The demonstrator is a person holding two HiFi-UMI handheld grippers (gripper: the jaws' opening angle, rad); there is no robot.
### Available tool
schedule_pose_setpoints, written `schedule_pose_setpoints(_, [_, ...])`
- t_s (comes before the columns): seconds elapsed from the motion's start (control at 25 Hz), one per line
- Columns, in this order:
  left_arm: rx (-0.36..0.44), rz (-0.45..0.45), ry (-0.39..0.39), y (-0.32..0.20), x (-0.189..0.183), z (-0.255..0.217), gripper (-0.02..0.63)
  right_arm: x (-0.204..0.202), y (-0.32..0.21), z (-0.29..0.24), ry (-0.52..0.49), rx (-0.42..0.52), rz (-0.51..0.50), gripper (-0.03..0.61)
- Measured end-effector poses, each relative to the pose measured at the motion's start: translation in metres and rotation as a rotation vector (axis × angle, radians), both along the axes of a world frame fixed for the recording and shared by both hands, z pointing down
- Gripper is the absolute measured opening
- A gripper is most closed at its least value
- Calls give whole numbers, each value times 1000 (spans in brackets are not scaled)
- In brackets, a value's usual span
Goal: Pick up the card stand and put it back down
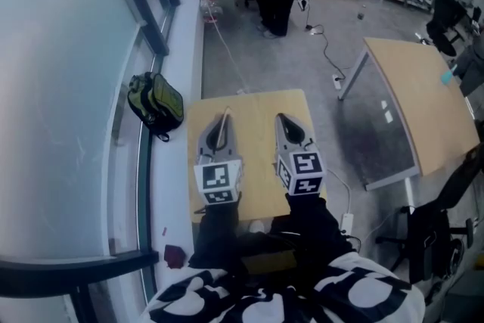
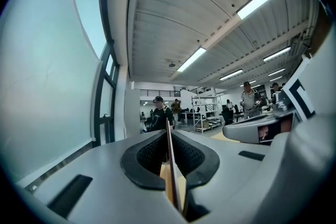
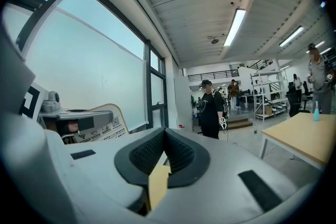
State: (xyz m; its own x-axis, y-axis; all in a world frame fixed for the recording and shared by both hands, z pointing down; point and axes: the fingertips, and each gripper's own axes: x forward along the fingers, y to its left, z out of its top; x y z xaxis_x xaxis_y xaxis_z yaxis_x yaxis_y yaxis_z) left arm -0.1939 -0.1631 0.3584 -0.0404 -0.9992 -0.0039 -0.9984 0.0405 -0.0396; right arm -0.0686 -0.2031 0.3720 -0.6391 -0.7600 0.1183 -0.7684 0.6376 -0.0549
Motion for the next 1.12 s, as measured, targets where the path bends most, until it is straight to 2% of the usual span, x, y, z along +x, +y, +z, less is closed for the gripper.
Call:
schedule_pose_setpoints(0.4, [20,48,-21,1,11,-9,20,-4,8,-8,-8,21,-15,18])
schedule_pose_setpoints(0.68, [10,82,-5,-3,22,-5,20,3,9,-7,-7,21,-4,19])
schedule_pose_setpoints(1.12, [-41,193,-8,-24,59,13,20,35,-2,0,-2,7,78,20])
